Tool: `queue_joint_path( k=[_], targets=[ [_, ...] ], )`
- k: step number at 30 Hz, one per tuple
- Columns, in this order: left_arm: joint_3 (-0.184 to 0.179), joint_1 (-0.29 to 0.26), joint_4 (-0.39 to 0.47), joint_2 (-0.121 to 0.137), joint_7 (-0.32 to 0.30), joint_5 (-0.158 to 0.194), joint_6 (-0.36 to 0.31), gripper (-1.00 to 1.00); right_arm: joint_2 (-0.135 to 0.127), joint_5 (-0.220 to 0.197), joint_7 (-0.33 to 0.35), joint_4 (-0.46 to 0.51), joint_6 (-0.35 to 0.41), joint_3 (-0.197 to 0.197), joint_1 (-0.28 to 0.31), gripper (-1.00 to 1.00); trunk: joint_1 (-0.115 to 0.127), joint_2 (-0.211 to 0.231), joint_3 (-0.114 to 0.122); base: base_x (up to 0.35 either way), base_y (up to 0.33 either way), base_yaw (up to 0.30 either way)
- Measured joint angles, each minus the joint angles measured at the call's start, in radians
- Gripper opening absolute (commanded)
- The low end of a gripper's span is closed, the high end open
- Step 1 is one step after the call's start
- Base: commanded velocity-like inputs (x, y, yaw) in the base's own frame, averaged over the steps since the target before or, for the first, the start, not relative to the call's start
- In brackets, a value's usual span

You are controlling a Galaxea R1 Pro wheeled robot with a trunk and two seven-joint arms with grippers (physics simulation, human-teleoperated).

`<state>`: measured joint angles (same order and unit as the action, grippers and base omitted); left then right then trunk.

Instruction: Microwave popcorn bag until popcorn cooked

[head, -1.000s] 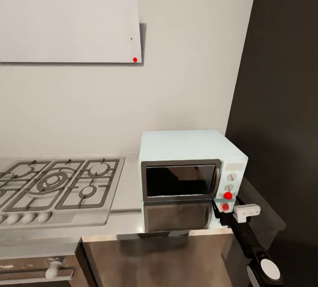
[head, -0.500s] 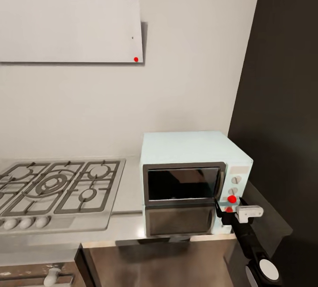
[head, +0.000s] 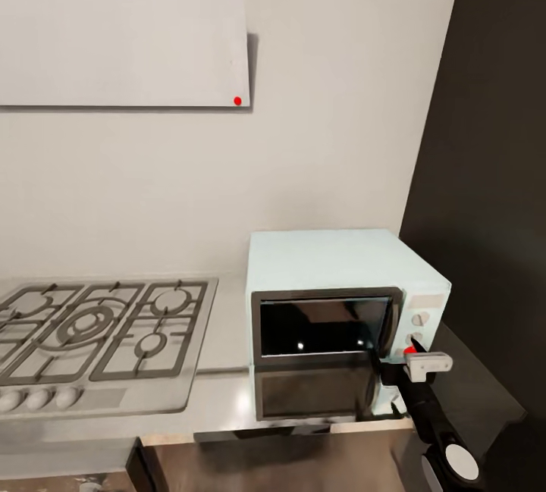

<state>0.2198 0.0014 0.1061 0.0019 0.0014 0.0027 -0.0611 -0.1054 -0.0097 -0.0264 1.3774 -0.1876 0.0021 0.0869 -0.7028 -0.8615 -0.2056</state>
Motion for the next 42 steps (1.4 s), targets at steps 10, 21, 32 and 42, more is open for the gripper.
queue_joint_path(
  k=[10, 21, 32, 42],
  targets=[
    [0.0, 0.0, 0.0, 0.0, 0.0, 0.0, 0.0, 1.0, 0.0, 0.0, 0.0, 0.0, 0.0, 0.0, 0.0, 1.0, 0.0, 0.0, 0.0, 0.064, -0.033, 0.0],
    [0.0, 0.0, 0.0, 0.0, 0.0, 0.0, 0.0, 1.0, 0.0, 0.0, 0.0, 0.0, -0.003, 0.0, 0.0, -1.0, 0.0, 0.0, 0.0, 0.002, -0.003, 0.0],
    [0.0, 0.0, 0.0, 0.0, 0.0, 0.0, 0.0, 1.0, 0.0, -0.003, -0.005, 0.0, -0.003, -0.018, 0.0, -1.0, 0.0, 0.0, 0.0, 0.0, 0.0, 0.0],
    [0.002, 0.0, 0.001, -0.003, 0.0, 0.0, 0.0, 1.0, 0.0, -0.003, -0.005, 0.0, -0.003, -0.016, 0.0, -1.0, 0.0, 0.0, 0.0, -0.068, 0.0, 0.0]
  ],
)
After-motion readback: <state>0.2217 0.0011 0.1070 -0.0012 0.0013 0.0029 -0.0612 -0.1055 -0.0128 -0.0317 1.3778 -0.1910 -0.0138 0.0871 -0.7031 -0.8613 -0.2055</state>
